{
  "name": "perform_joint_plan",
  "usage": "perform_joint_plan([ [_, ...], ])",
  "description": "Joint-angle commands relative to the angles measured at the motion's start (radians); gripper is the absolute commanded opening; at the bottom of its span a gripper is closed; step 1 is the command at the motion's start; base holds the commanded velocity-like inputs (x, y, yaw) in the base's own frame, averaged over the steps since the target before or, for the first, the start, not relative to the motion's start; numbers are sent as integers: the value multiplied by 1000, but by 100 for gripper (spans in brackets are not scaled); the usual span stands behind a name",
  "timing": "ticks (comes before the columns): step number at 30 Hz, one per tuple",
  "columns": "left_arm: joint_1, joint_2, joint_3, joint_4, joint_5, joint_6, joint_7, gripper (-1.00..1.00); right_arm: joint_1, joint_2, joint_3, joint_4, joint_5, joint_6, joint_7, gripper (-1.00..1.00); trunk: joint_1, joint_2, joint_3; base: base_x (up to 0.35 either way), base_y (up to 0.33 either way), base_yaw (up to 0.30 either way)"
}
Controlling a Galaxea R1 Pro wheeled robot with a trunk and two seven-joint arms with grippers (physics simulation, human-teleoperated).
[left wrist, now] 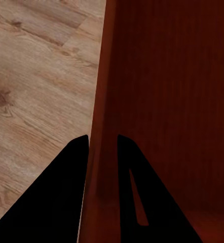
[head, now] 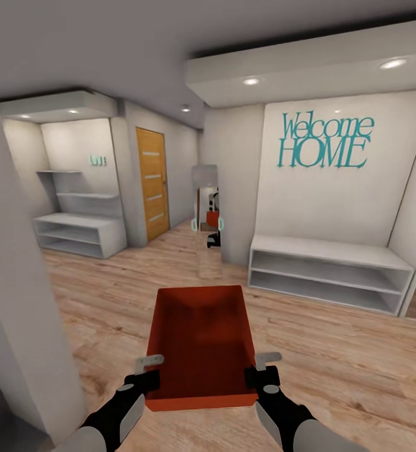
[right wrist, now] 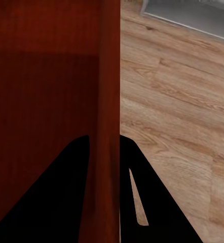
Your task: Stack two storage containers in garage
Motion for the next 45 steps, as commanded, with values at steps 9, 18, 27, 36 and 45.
perform_joint_plan([
  [9,0,46,-5,16,8,5,55,-100,-2,-1,-16,-2,10,-21,-10,-100,1,-1,-1,324,0,0],
  [18,0,46,-5,13,8,5,55,-100,-2,-1,-17,-2,9,-19,-10,-100,1,-1,-1,324,0,0],
  [27,0,46,-5,13,8,5,55,-100,-2,-1,-19,-2,9,-18,-8,-100,1,-1,-1,324,0,76],
  [36,0,46,-6,13,8,5,55,-100,-2,-1,-19,-2,9,-18,-8,-100,1,-1,-1,324,0,260],
  [45,0,46,-6,13,8,5,54,-100,-2,-1,-19,-2,9,-18,-9,-100,1,-1,-1,324,0,106],
])
